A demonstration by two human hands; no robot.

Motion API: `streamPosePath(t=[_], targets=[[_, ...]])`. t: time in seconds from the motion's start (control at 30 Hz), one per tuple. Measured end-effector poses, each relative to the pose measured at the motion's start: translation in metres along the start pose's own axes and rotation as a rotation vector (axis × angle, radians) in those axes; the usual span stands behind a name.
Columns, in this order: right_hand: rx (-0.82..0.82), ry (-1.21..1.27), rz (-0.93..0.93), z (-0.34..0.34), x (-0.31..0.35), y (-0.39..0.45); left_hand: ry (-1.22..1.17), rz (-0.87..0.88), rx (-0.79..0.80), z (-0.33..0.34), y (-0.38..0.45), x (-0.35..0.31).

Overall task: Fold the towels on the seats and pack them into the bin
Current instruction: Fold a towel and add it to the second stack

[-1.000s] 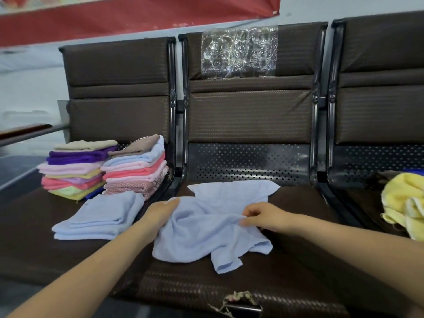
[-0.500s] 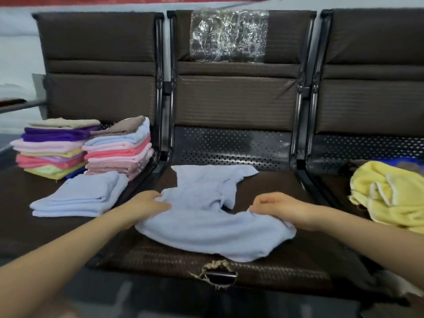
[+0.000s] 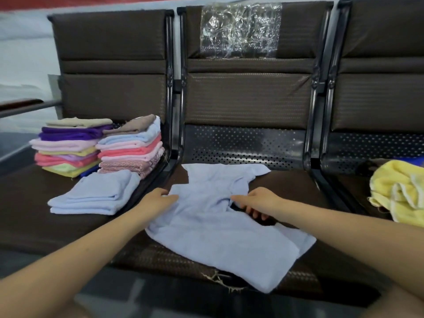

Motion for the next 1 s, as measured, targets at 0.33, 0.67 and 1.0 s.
streamPosePath(t=[0.33,0.67,1.0], targets=[[-0.134,0.673,0.173,0.020,0.005,0.034,-0.045,-0.012,0.014,0.001,-0.003,0.001],[-0.384,0.759,0.185,-0.106,-0.034,0.022,-0.491,0.062,-0.076,-0.007,0.013,-0.028],[-0.278,0.026,-0.078,-0.103,-0.016,0.004,-0.030,0.480,-0.073,0.014,-0.018,-0.081]])
Point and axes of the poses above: each hand's wrist, its own y-axis towards the middle knuckle, its own z-axis out of the palm, x = y × z, the point moved 7 cm from there along y, towards the middle knuckle, and after that the axes turned 1 degree about -y, right-handed, at the moved point
